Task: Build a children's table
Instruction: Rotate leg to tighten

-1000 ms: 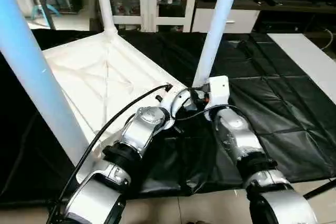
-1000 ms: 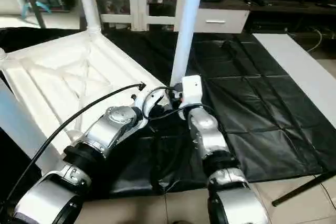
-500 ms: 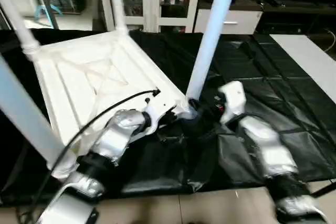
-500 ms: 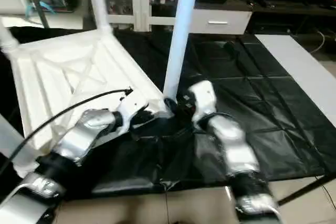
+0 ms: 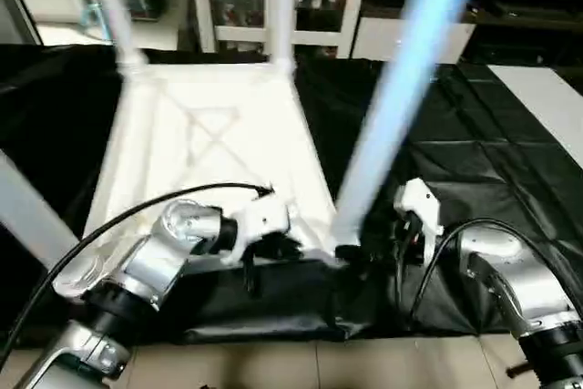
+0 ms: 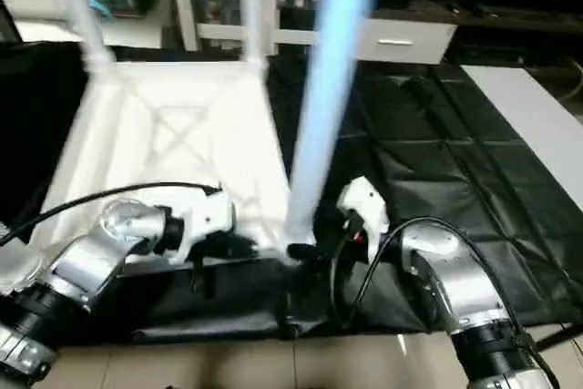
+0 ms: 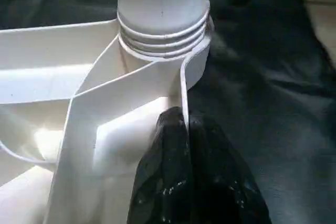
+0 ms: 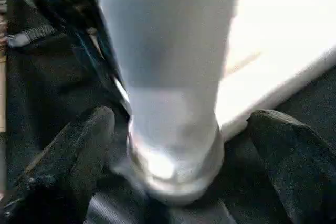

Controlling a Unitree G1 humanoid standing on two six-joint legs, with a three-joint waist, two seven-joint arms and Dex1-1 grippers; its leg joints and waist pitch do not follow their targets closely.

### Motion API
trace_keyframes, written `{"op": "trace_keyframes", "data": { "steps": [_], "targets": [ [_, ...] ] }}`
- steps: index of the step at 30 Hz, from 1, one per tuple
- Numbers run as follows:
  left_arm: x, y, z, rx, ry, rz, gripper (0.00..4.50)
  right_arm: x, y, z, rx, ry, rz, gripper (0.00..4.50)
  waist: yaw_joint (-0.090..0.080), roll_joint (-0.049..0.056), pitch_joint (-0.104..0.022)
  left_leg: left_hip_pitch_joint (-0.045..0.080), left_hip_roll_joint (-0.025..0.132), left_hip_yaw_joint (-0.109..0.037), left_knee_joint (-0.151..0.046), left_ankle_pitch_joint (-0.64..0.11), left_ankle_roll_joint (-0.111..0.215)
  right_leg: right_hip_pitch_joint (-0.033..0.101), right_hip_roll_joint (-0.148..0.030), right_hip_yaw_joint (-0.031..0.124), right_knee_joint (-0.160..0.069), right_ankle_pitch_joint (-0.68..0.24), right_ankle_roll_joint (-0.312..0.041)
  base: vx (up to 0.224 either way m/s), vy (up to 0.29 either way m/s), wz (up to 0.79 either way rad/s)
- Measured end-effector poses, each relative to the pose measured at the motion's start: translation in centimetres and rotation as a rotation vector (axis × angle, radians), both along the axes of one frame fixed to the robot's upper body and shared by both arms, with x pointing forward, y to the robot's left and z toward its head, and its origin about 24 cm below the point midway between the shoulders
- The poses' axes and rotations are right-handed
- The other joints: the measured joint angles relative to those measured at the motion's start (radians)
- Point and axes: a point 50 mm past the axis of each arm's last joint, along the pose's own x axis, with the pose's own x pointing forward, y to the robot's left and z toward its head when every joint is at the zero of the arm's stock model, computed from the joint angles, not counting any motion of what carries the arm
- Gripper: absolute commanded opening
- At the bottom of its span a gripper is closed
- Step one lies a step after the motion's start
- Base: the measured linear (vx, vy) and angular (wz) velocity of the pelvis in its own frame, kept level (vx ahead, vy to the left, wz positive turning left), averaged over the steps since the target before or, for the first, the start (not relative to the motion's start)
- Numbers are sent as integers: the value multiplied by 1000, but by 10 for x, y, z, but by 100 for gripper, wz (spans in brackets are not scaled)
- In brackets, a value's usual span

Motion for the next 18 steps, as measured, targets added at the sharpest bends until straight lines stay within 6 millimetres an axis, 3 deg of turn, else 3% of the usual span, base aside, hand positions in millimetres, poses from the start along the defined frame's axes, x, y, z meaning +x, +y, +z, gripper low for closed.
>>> {"op": "trace_keyframes", "data": {
  "steps": [10, 18],
  "targets": [
    [-3, 0, 2, 37, 15, -53, 0, -5, 11, -1, -37, 29, 160, 444, 4, -3, -1, 1, 0, -1, 0, 0, 0, 2, 0, -1, 0, -1, 1, 0, 0, 0],
    [-5, 3, 4, 56, 23, -76, 0, -2, 9, 0, -48, 19, 183, 381, 4, -5, -2, 1, 1, -2, 1, 0, 0, 4, 0, -1, 1, -1, 1, 0, 0, 0]
  ]
}}
